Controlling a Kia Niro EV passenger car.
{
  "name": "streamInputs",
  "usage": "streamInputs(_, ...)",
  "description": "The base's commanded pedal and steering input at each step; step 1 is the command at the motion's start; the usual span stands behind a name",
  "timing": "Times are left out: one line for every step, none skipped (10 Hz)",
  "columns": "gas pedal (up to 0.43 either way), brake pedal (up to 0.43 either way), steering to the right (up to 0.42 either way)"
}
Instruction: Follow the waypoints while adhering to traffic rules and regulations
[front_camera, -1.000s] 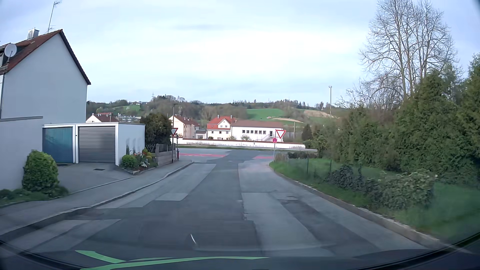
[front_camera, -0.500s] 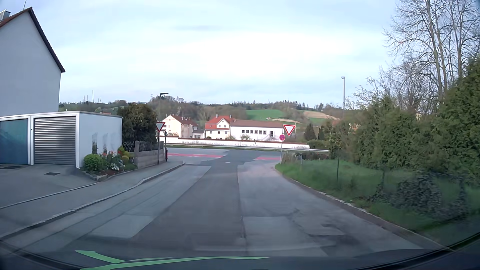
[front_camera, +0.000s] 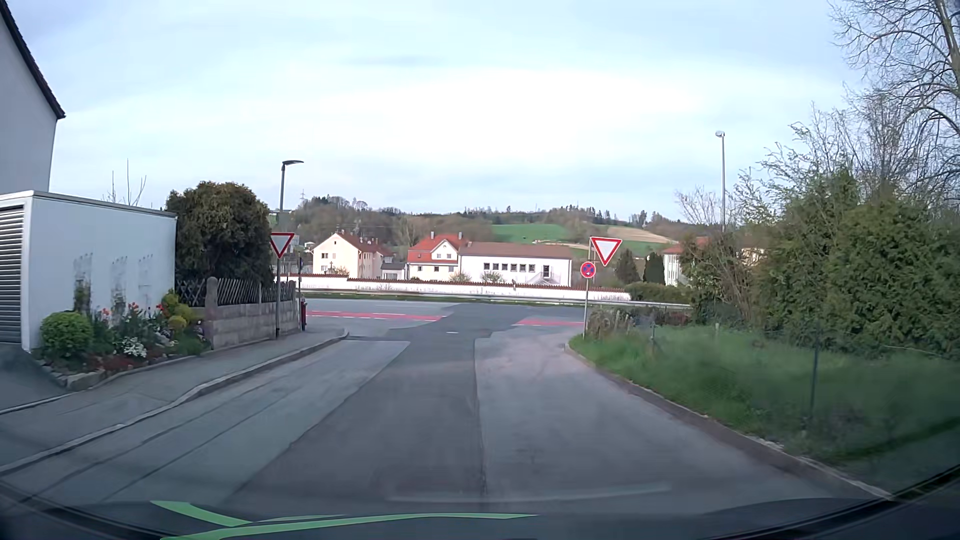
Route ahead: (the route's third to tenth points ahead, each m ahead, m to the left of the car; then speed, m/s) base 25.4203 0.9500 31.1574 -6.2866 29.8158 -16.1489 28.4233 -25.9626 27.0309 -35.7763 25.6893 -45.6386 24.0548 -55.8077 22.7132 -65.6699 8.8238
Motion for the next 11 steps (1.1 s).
streamInputs(0.0, 0.22, 0.005)
streamInputs(0.0, 0.22, 0.005)
streamInputs(0.0, 0.226, 0.005)
streamInputs(0.0, 0.226, 0.005)
streamInputs(0.0, 0.232, 0.005)
streamInputs(0.0, 0.232, 0.006)
streamInputs(0.0, 0.238, 0.006)
streamInputs(0.0, 0.244, 0.006)
streamInputs(0.0, 0.25, 0.007)
streamInputs(0.0, 0.262, 0.011)
streamInputs(0.0, 0.268, 0.016)
